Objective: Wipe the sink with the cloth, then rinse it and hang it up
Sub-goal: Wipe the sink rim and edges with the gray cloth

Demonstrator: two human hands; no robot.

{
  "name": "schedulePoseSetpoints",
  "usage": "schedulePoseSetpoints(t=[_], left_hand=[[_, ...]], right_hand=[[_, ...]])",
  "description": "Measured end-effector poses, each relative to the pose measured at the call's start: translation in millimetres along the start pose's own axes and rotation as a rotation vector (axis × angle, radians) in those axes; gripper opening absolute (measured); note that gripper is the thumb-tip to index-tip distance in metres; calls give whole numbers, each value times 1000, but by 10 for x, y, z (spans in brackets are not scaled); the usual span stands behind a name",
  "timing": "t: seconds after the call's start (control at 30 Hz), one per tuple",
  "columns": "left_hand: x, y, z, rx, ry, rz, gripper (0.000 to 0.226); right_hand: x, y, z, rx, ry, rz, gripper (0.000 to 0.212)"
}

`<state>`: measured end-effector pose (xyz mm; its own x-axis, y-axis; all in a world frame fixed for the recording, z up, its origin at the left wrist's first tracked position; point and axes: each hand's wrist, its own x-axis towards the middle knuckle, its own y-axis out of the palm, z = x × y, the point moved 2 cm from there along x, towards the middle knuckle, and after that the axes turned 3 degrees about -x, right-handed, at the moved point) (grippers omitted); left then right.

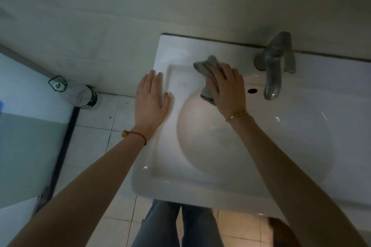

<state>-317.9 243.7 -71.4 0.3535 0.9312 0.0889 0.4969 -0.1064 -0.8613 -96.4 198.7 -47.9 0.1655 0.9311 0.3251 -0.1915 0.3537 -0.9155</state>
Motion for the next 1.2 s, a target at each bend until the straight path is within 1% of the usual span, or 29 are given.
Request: schedulePoseSetpoints(t=[0.07, 0.1, 0.17, 0.23, 0.3, 0.37, 0.43, 0.5, 0.53, 0.57, 0.67, 0.73, 0.77, 0.8, 0.87, 0.9, 0.97, 1.0, 1.03, 1.13, 1.2], left_hand=[[58, 50, 36, 16, -14, -1, 58], [63, 70, 55, 19, -19, -3, 58], [55, 97, 82, 11, -27, -4, 58], [61, 101, 88, -6, -32, 0, 57], [73, 91, 82, -17, -34, 2, 57], [89, 93, 67, -27, -39, 3, 57], [84, 99, 62, -36, -45, 4, 57], [82, 107, 57, -37, -41, 0, 57], [86, 115, 57, -31, -35, 0, 57], [87, 118, 57, -23, -30, -3, 56], [83, 120, 62, 0, -45, -2, 57], [87, 110, 62, 3, -47, 2, 57], [86, 102, 60, 2, -46, 0, 57], [85, 97, 61, 0, -45, -4, 57], [88, 93, 57, -4, -45, -5, 57], [87, 94, 55, -6, -46, -1, 57], [88, 101, 45, -16, -51, 0, 57], [93, 106, 43, -21, -51, -1, 57], [93, 108, 42, -22, -51, 0, 57], [94, 113, 54, -7, -56, -3, 57], [93, 110, 68, 1, -58, -3, 57]], right_hand=[[415, 274, 65, -94, -54, -21, 44], [547, 428, 136, -159, -101, -6, 44], [651, 699, 220, -309, -201, 27, 49], [621, 803, 66, -416, -242, 24, 54], [544, 716, -268, -446, -176, -15, 51], [454, 591, -542, -439, -35, -25, 49], [417, 600, -545, -401, 109, -43, 47], [483, 691, -316, -362, 186, -73, 43], [556, 744, -170, -328, 170, -76, 43], [635, 807, -8, -283, 107, -65, 43], [778, 980, 424, -251, -210, 37, 50], [818, 955, 370, -253, -298, 62, 52], [789, 913, 229, -261, -292, 72, 53], [732, 858, 13, -279, -244, 85, 54], [579, 698, -486, -307, -66, 93, 55], [499, 616, -633, -301, 31, 58, 53], [461, 611, -586, -314, 188, -32, 48], [515, 658, -434, -303, 217, -57, 45], [590, 729, -232, -267, 185, -64, 44], [766, 976, 420, -208, -130, 15, 48], [834, 1002, 452, -219, -257, 60, 49]])
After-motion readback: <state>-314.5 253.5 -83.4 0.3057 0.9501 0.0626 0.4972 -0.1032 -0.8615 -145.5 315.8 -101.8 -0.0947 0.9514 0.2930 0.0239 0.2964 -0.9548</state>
